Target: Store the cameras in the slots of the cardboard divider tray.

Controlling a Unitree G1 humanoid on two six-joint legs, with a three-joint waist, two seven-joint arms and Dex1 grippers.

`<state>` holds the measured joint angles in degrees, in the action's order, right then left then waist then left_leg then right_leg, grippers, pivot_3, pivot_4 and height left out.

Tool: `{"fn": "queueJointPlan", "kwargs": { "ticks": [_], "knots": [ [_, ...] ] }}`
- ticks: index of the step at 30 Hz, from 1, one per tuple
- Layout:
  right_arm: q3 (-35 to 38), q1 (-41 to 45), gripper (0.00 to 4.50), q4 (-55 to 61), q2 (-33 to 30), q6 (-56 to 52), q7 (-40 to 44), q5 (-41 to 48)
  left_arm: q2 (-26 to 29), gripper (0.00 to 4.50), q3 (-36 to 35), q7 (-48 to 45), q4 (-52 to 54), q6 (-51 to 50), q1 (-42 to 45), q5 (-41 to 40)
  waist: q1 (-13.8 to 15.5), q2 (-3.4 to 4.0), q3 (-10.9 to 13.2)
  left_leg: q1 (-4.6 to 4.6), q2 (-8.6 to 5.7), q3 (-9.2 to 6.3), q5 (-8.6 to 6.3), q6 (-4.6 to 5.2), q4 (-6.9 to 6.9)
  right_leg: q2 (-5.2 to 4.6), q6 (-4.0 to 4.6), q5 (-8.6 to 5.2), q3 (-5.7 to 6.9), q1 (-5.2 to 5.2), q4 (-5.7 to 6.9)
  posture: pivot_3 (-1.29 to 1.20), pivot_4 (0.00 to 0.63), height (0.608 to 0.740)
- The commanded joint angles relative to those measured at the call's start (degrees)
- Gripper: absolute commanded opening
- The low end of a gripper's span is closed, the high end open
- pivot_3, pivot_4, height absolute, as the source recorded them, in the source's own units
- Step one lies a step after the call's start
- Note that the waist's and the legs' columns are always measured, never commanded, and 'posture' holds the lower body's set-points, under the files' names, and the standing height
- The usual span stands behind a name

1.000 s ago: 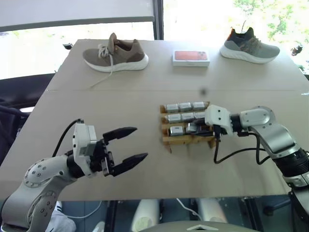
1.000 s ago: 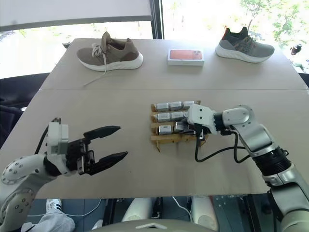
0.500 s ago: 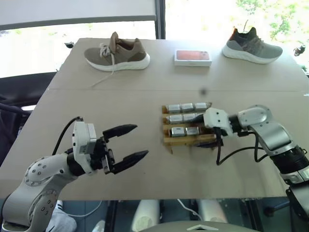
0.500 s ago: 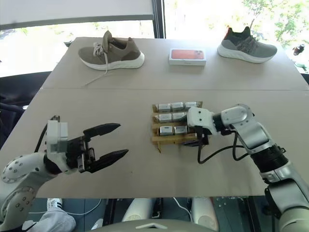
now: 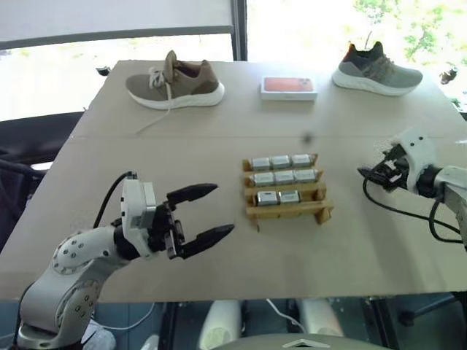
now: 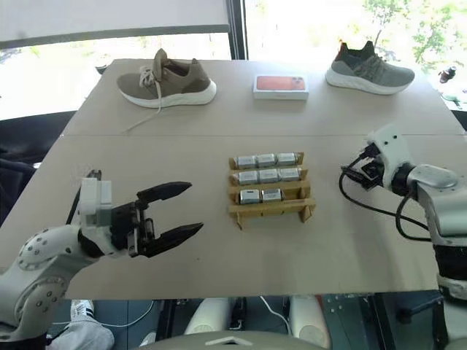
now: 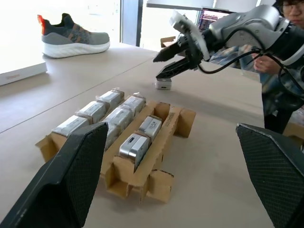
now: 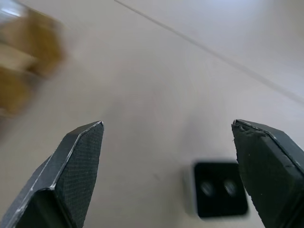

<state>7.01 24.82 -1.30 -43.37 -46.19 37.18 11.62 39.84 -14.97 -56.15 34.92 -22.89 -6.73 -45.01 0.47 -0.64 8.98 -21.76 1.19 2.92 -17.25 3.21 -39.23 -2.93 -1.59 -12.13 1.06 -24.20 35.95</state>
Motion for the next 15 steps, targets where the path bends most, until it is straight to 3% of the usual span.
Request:
{"fn": "queueJointPlan", "kwargs": {
  "ticks": [1,9,11,13,15],
  "knots": [
    [-1.6,3.7,4.31,-5.7,-0.9,-0.3,-0.5,-1.7,0.7,4.50,-0.3,-0.7,-0.4,0.7,1.1,-0.3,-0.1,0.00,0.0,0.01,0.02,0.01,0.00,0.01,0.00,0.05,-0.01,0.00,-0.04,0.00,0.00,0.00,0.150,0.740],
    [-4.1,6.9,4.31,-13.9,-1.5,-2.9,2.6,-1.8,0.4,4.50,-1.0,-0.2,1.2,1.0,-1.1,-0.3,0.0,0.00,0.0,-0.10,0.07,0.02,0.06,-0.12,0.06,0.13,-0.25,0.14,-0.11,-0.07,-0.09,0.00,0.150,0.740],
    [-4.1,7.2,3.48,-14.6,-1.4,-3.1,2.5,-2.1,0.4,4.50,-1.1,0.1,1.5,1.0,-1.3,-0.4,0.1,0.00,0.0,-0.09,0.06,0.03,0.01,-0.05,0.05,0.11,-0.25,0.13,-0.11,-0.07,-0.10,0.00,0.150,0.740],
    [-4.1,6.8,2.33,-13.8,-1.7,-3.0,2.7,-2.2,0.2,4.50,-1.0,2.0,2.3,0.3,-1.2,-0.3,0.3,0.00,0.0,-0.08,0.06,0.02,-0.03,0.04,0.02,0.11,-0.20,0.10,-0.11,-0.05,-0.09,0.00,0.150,0.740],
    [-4.0,6.3,1.97,-12.4,-2.0,-2.7,2.9,-2.3,0.1,4.50,-0.7,4.5,3.2,-1.0,-0.9,-0.5,0.3,-0.01,0.0,-0.06,0.06,0.00,-0.04,0.05,-0.01,0.11,-0.16,0.08,-0.10,-0.02,-0.08,0.00,0.150,0.740]
  ]
}}
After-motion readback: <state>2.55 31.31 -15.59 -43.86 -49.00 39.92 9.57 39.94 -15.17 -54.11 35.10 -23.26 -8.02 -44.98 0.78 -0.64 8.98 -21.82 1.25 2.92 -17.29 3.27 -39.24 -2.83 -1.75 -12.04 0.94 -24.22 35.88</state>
